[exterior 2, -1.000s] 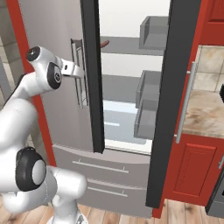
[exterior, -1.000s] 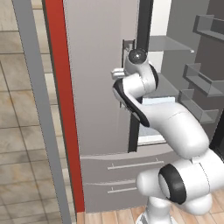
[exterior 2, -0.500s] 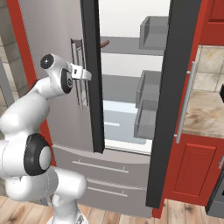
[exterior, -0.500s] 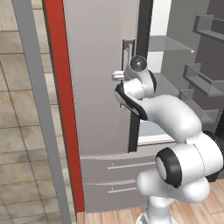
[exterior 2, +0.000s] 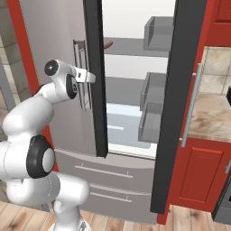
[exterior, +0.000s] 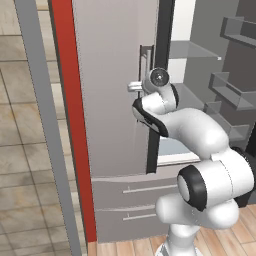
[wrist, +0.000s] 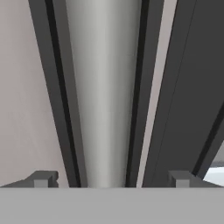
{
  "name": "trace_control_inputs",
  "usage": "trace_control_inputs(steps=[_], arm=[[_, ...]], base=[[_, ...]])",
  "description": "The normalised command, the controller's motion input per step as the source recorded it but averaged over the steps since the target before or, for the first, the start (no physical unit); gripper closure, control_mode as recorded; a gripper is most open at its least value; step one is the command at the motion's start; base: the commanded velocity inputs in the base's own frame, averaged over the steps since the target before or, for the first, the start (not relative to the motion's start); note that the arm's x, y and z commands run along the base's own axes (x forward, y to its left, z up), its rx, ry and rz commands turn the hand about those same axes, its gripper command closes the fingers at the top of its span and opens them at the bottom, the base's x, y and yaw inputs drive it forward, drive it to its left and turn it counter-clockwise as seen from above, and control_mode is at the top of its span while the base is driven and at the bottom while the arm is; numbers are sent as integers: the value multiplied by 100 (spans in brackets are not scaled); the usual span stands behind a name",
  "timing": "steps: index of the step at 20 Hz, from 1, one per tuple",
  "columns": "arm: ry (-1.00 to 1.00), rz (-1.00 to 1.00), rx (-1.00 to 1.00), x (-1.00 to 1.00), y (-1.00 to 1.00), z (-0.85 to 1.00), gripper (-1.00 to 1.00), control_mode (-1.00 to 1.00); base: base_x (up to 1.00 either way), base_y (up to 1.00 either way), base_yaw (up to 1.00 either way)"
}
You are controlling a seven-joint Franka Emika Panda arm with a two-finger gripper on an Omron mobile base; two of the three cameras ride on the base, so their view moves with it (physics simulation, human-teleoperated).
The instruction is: Move the hot dog bun to the plate on the dining table and place the condiment next to that plate. Then navigate to the fridge and take the sausage and place it on the plate as well.
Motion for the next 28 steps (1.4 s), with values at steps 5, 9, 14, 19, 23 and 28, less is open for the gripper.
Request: trace_control_inputs(steps=[5, 9, 14, 19, 23, 28], arm=[[3, 0, 0, 18, 45, -1, 100, -100], [1, 1, -1, -58, 67, 13, 100, -100], [0, 2, -4, -89, 79, 27, 100, -100], [4, 4, -3, -100, 94, 42, 100, -100], [13, 8, -1, -100, 100, 50, 100, -100], [19, 10, -3, -97, 100, 48, -100, -100]], base=[[0, 0, 0], [0, 0, 0], [0, 0, 0], [0, 0, 0], [0, 0, 0], [0, 0, 0]])
